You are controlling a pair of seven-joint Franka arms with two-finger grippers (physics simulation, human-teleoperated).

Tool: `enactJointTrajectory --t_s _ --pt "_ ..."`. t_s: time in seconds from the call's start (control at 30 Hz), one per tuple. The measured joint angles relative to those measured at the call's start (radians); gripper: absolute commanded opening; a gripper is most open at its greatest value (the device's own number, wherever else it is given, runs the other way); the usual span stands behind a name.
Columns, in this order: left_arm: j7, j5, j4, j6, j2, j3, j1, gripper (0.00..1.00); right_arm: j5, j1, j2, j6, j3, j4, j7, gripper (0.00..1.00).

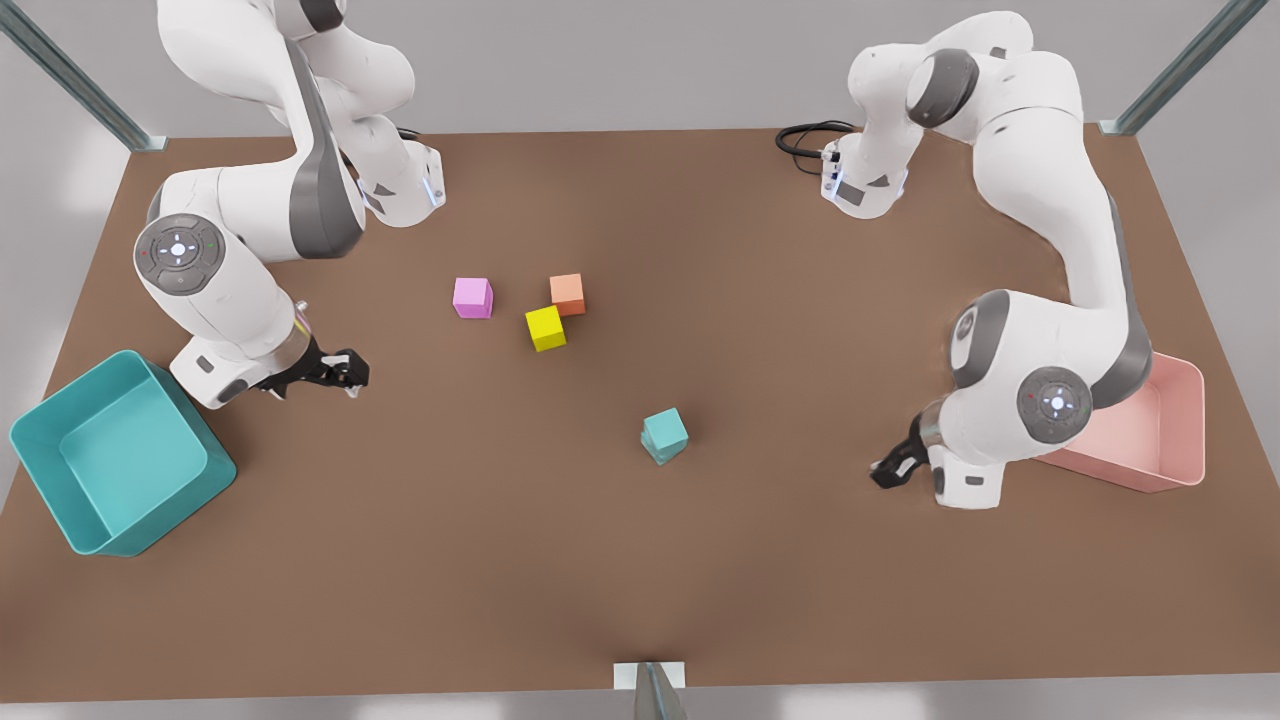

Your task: Stack the two blue cubes on top of each other

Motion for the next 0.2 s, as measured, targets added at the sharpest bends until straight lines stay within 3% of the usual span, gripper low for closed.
enactJointTrajectory --t_s 0.03,0.07,0.2 --pt "0.047 0.001 -0.220 0.010 -0.154 0.060 -0.007 1.00 -0.001 -0.001 0.000 0.000 0.000 0.000 -0.002 1.00" --pt "0.092 0.002 -0.278 -0.010 -0.234 0.091 -0.015 1.00 -0.001 -0.001 -0.002 -0.001 -0.001 0.000 -0.003 1.00" --pt "0.249 -0.029 -0.285 -0.086 -0.314 0.120 -0.050 1.00 0.003 -0.003 -0.004 -0.003 -0.001 0.000 -0.009 1.00"
